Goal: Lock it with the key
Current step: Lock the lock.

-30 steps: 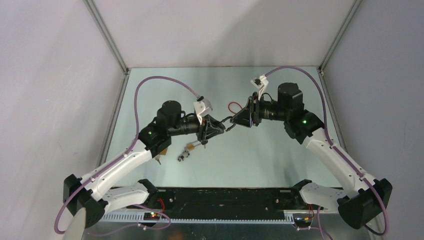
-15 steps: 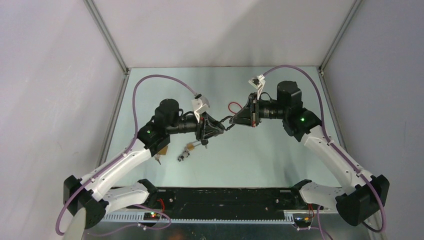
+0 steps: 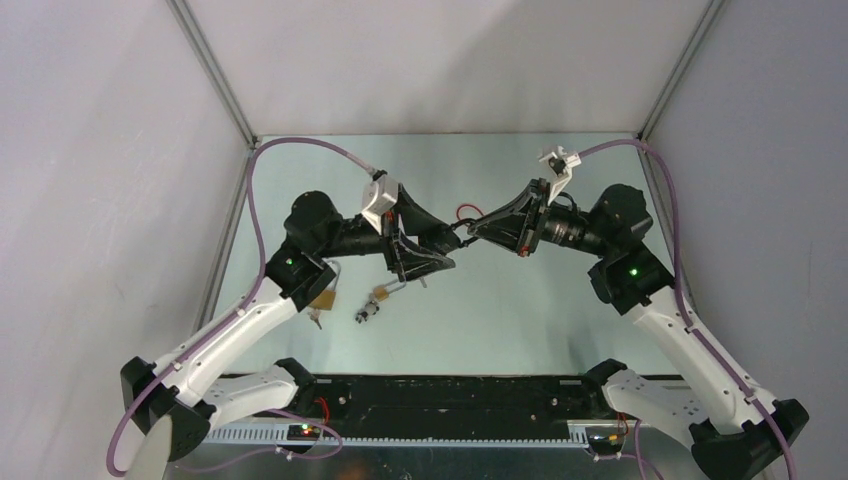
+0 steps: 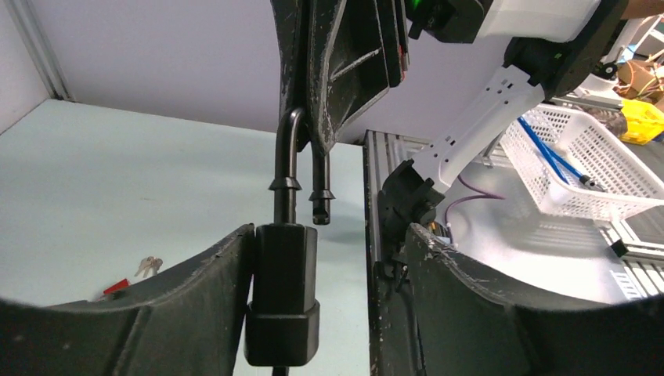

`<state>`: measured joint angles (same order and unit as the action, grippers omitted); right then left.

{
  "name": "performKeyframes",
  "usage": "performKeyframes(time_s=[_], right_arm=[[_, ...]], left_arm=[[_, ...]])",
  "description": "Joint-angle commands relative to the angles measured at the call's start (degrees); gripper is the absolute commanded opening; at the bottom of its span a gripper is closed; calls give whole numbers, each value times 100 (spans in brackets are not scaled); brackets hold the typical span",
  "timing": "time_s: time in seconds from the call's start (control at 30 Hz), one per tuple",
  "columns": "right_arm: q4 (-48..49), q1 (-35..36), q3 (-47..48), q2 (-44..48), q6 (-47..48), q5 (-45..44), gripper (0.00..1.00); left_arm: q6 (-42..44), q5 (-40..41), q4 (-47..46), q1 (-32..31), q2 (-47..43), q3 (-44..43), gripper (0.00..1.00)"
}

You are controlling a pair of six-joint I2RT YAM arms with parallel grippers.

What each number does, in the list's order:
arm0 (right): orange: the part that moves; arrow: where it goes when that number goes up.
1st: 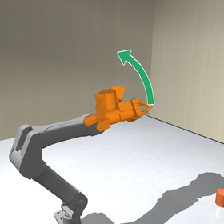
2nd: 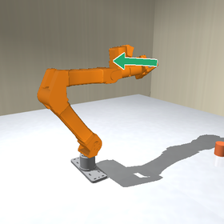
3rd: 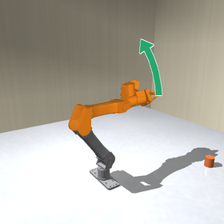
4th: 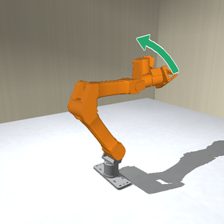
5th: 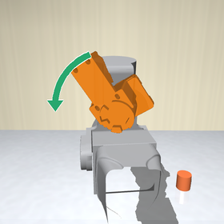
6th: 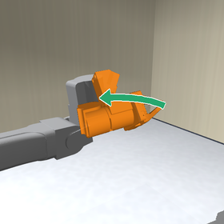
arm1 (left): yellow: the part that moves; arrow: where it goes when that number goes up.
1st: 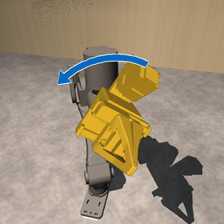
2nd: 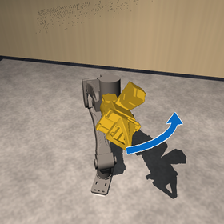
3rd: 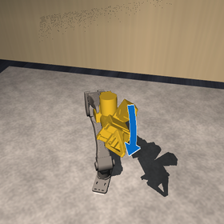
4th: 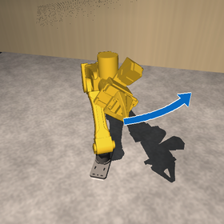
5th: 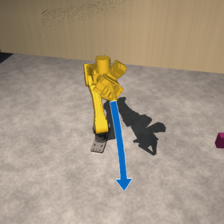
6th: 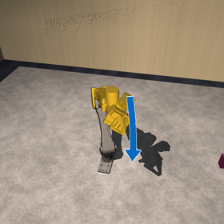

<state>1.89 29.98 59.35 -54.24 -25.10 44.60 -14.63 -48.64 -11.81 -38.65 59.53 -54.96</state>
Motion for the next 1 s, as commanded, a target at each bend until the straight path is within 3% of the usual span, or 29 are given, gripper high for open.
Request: performKeyframes(time_s=[0.0,0.3,0.53,0.73,0.97], right_arm=[[1444,41,-24,280,-696,-522,0],[2384,59,-448,512,-1396,-1229,0],[2800,61,-632,638,-1703,-1471,0],[3329,57,-751,650,-2003,-1659,0],[3471,60,-763,628,-2135,-1665,0]], left_arm=[[-362,192,-576,-19,-63,-115,74],[-1970,503,-2692,-18,205,269,59],[-2672,535,-3464,-13,472,455,50],[-2957,604,-3746,-17,710,477,70],[-3036,676,-3923,-19,771,539,71]])
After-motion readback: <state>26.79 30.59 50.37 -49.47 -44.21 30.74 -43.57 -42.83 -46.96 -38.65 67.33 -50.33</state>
